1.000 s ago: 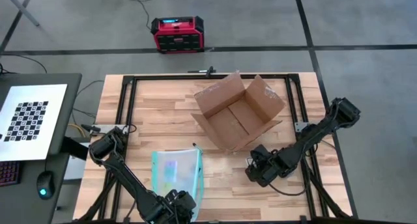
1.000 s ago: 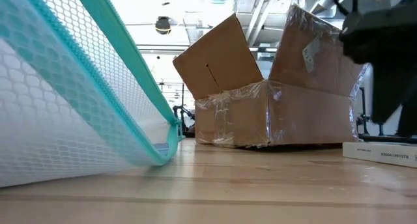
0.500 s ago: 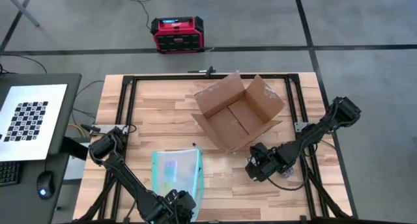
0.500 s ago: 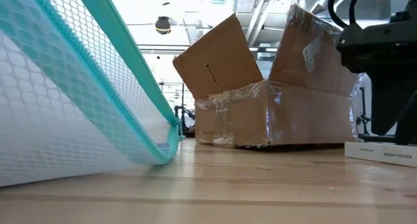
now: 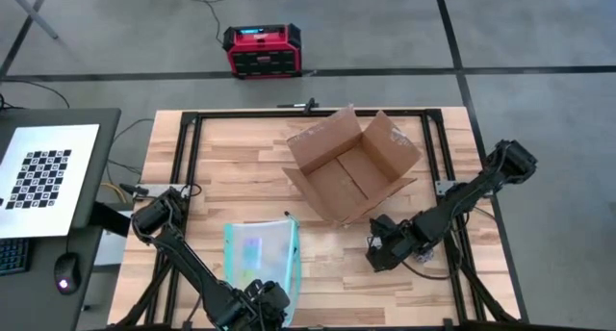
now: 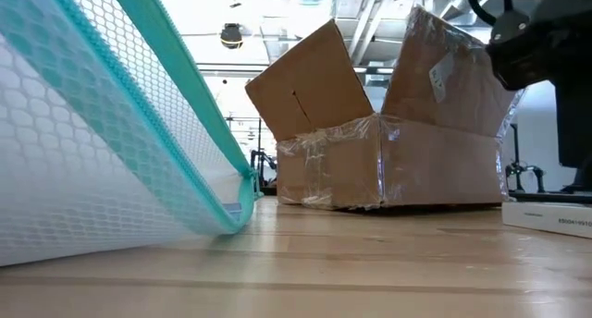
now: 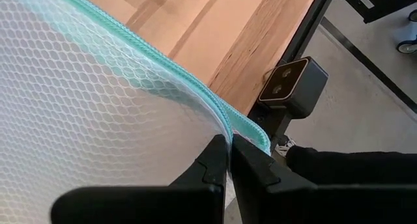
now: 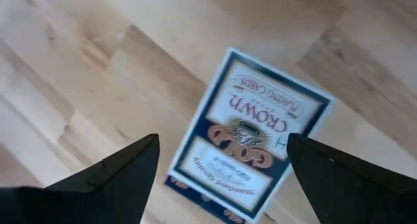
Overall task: Unpack boxes
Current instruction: Put the white deck of cards into the transparent zip bag
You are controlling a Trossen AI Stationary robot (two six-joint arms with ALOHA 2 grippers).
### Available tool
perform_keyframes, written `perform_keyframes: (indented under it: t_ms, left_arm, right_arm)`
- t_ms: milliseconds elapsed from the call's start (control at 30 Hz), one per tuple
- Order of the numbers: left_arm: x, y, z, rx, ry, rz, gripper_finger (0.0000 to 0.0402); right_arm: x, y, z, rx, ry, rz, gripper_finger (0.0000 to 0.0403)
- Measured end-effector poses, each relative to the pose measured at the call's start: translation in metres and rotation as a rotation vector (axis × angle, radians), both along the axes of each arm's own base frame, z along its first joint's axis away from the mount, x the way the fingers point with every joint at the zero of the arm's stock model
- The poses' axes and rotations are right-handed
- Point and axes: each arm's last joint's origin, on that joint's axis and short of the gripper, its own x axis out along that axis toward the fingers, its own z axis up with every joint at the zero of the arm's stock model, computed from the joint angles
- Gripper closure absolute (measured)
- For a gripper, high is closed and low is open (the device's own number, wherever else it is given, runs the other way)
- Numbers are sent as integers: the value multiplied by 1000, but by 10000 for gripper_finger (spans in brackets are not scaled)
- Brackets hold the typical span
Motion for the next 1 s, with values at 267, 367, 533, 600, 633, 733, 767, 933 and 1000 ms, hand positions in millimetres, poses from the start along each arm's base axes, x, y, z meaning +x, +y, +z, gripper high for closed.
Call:
perform_keyframes:
  t_ms: [267, 367, 533, 600, 633, 733, 767, 933, 1000]
  left_arm:
    - [0, 0, 0, 0, 0, 0, 402]
    - [0, 0, 0, 0, 0, 0, 402]
    - [0, 0, 0, 0, 0, 1, 402]
    - [0, 0, 0, -1, 0, 1, 402]
    - [0, 0, 0, 0, 0, 1, 402]
    - [0, 0, 0, 0, 0, 1, 402]
    - [0, 0, 0, 0, 0, 1, 402]
    - [0, 0, 0, 0, 0, 1, 402]
    - [0, 1, 0, 1, 1, 1, 402]
  right_arm:
    - [-4, -2, -2, -39, 31, -75, 73]
    - [-7, -2, -2, -51, 49, -86, 73]
    - [-7, 1, -7, -71, 32, -101, 73]
    - [-5, 5, -16, -74, 38, -106, 73]
    - [-2, 8, -21, -73, 34, -104, 73]
    - [8, 16, -32, -42, -10, -109, 73]
    - [10, 18, -34, -32, -26, -117, 73]
    - [15, 20, -39, -28, -36, -128, 73]
    - [16, 20, -36, -18, -49, -128, 73]
